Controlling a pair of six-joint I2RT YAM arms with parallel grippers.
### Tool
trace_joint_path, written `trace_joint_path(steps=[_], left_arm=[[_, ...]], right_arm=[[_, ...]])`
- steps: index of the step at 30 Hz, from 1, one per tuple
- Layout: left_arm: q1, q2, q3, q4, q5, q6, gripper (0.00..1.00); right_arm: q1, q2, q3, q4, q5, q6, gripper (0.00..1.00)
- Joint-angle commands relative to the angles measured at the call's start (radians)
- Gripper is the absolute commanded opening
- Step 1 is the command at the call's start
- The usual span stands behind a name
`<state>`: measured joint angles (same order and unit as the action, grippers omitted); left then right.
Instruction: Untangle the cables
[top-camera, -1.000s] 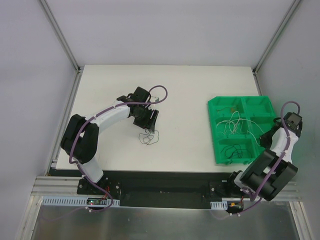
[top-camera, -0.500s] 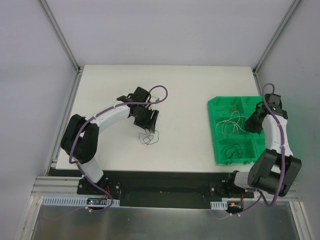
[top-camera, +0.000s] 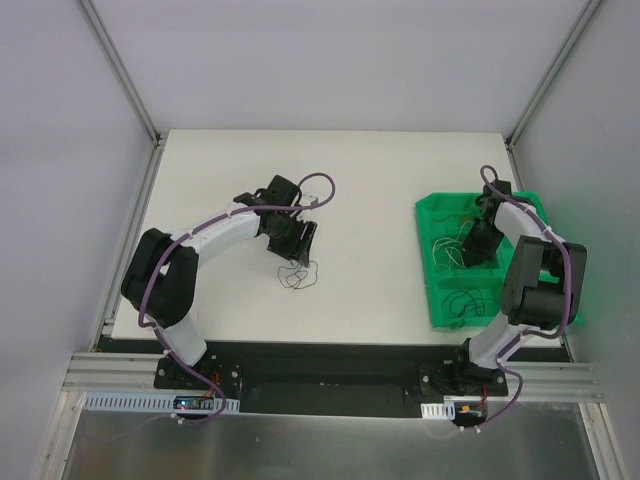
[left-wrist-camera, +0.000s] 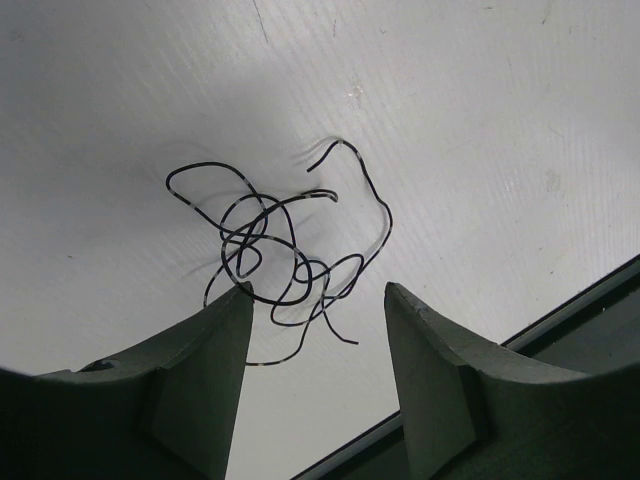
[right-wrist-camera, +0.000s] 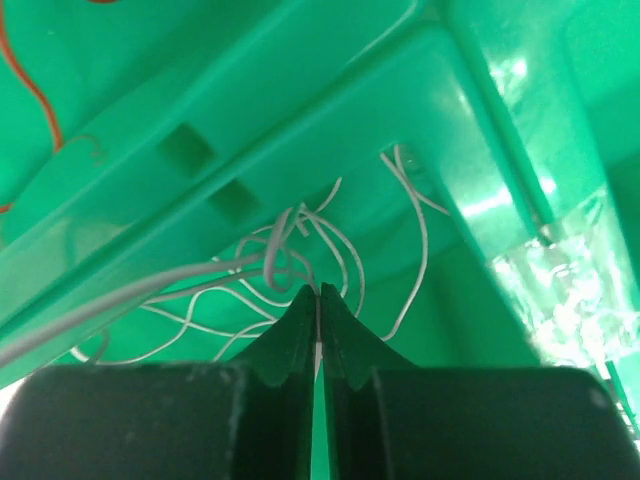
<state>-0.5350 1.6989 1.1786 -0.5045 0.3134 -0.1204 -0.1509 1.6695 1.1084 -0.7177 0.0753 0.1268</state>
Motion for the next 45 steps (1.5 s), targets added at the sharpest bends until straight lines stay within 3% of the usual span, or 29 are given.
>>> trace_joint_path(steps=[1, 4, 7, 10, 15, 18, 23, 29, 38, 45], left_arm=[[0.006, -0.044, -0.007, 0.004, 0.018, 0.004, 0.54], [0.007, -0.041, -0.005, 0.006, 0.015, 0.004, 0.56], [0.013, -0.044, -0.004, 0.004, 0.003, 0.004, 0.58], [0.024, -0.057, 0.001, 0.003, -0.017, 0.001, 0.59], [0.058, -0.064, 0.010, 0.000, -0.021, -0.021, 0.55], [0.070, -0.032, 0.036, -0.005, 0.029, -0.033, 0.50], [0.070, 0.047, 0.093, -0.031, 0.076, -0.045, 0.34], [0.070, 0.042, 0.105, -0.071, 0.108, -0.048, 0.00], [0.070, -0.160, 0.116, -0.071, 0.137, -0.100, 0.00], [0.070, -0.263, 0.171, -0.066, 0.194, -0.189, 0.00]], right_arm=[[0.007, 0.003, 0.048, -0.051, 0.069, -0.030, 0.10], [0.016, -0.060, 0.076, -0.106, 0.096, -0.061, 0.27], [0.025, -0.149, 0.126, -0.175, 0.124, -0.099, 0.52], [0.042, -0.238, 0.180, -0.221, 0.149, -0.121, 0.69], [0.149, -0.324, 0.232, -0.203, 0.072, -0.130, 0.79], [0.304, -0.294, 0.246, -0.131, -0.037, -0.035, 0.80], [0.508, -0.117, 0.338, -0.118, -0.124, -0.001, 0.80], [0.629, 0.004, 0.337, -0.046, -0.259, -0.012, 0.81], [0.668, 0.001, 0.162, 0.222, -0.609, -0.082, 0.81], [0.686, -0.109, 0.030, 0.536, -0.743, 0.000, 0.81]])
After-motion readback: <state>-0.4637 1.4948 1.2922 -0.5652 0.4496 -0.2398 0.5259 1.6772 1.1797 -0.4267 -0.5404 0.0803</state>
